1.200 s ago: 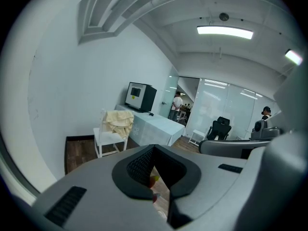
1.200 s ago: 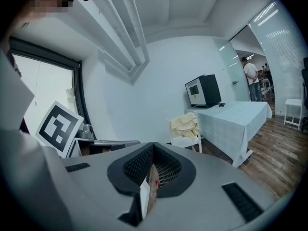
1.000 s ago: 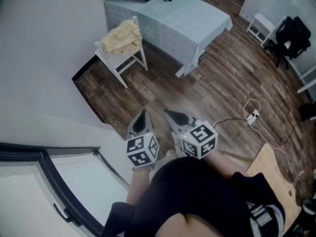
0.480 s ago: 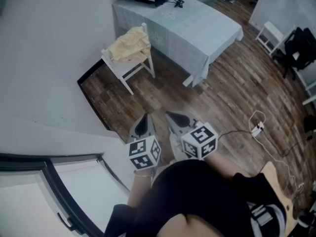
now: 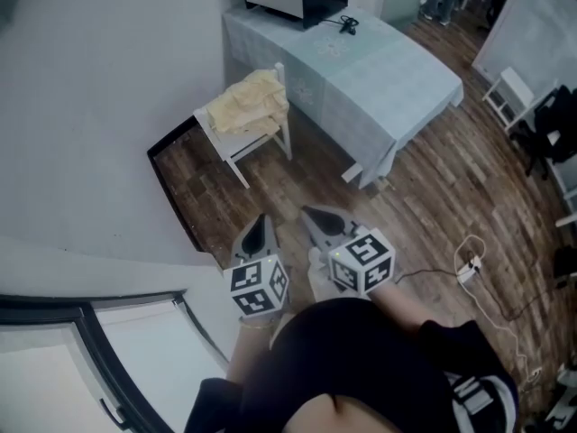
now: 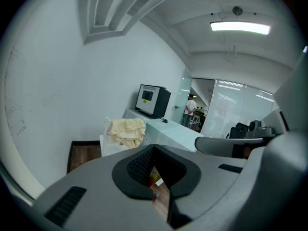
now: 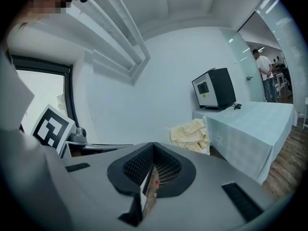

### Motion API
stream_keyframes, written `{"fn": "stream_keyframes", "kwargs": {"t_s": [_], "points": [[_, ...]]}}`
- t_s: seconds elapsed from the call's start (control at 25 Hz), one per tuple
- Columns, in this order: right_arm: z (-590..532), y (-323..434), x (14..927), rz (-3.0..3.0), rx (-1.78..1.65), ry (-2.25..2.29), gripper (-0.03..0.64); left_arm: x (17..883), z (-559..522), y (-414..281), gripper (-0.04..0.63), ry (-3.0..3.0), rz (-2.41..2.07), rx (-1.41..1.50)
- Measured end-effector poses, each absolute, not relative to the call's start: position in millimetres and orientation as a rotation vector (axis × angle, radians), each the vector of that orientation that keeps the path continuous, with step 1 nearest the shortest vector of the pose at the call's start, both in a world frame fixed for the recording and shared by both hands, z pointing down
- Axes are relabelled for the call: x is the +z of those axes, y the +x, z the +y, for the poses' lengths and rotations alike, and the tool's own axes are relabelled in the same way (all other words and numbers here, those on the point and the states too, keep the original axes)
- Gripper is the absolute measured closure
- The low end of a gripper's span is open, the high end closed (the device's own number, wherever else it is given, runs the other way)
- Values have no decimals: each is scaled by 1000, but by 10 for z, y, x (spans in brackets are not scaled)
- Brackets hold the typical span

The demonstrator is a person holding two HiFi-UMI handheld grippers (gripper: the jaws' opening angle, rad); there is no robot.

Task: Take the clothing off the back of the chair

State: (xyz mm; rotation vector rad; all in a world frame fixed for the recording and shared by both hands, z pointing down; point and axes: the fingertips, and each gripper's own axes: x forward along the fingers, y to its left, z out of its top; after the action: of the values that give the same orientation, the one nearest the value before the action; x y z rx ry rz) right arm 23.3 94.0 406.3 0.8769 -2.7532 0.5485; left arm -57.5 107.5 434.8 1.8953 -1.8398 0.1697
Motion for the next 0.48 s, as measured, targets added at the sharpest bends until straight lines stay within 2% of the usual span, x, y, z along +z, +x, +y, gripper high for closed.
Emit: {"fn": "stream_keyframes", "kwargs": {"t_s": [0.48], "points": [[-12, 178, 4052, -2764, 537, 814, 604, 4352, 209, -696, 598, 1822, -1907, 140]]}}
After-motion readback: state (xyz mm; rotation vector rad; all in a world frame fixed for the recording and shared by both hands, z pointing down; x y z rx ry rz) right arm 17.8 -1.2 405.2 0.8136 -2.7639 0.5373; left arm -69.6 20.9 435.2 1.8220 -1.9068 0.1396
